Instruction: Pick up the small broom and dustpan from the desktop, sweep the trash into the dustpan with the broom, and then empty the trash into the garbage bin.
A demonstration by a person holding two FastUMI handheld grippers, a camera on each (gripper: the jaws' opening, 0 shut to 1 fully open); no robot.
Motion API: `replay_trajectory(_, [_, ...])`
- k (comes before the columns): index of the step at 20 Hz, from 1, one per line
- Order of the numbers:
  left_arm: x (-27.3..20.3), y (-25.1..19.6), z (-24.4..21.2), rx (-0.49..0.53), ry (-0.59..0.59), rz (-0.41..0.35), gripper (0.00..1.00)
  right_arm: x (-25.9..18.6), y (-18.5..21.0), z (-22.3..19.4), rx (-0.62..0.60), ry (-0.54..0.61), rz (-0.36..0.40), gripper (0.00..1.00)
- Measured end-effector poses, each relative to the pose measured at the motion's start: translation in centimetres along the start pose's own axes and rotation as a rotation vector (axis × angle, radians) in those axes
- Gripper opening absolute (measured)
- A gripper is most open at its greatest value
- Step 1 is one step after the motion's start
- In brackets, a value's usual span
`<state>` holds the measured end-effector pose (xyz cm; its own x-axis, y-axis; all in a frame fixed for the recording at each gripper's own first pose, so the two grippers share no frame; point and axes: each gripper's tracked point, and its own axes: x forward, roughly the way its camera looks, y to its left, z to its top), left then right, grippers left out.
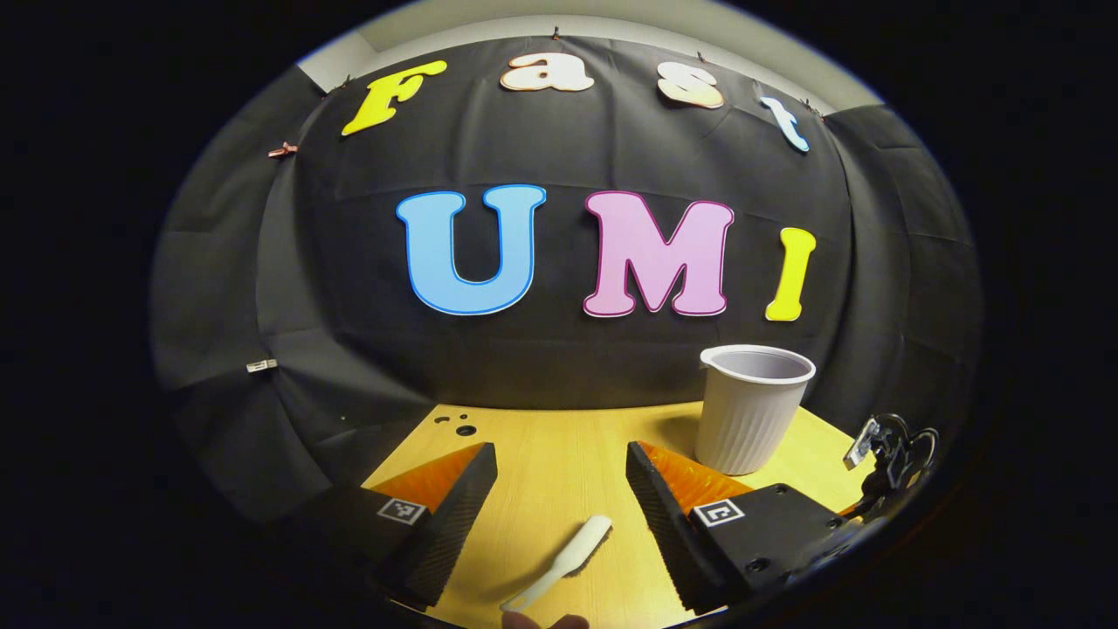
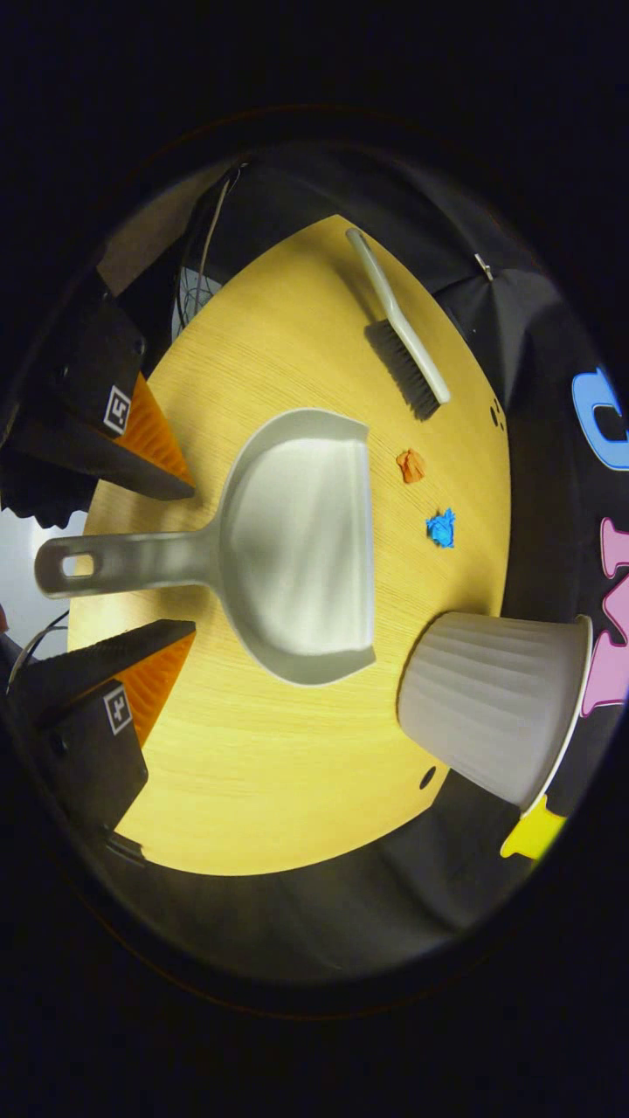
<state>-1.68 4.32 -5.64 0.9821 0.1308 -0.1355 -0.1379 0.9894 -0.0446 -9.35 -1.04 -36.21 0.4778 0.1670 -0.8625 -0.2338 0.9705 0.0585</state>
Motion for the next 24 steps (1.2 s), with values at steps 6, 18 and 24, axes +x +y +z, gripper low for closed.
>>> replay_trajectory(6, [0.2,0.1,-0.3,0.000,0.011,0.010,0.95,2.7,0.0,-0.3,0.012,0.104,0.022,0.84])
replay_trajectory(18, [2.0,0.0,-0.5,0.011,0.031,0.021,0.95,3.7,0.2,-0.4,0.048,0.263,0.003,0.40])
replay_trajectory(24, [2.9,0.2,-2.7,0.055,0.103,-0.019,0.95,3.6,0.0,0.0,0.073,0.165,0.025,0.37])
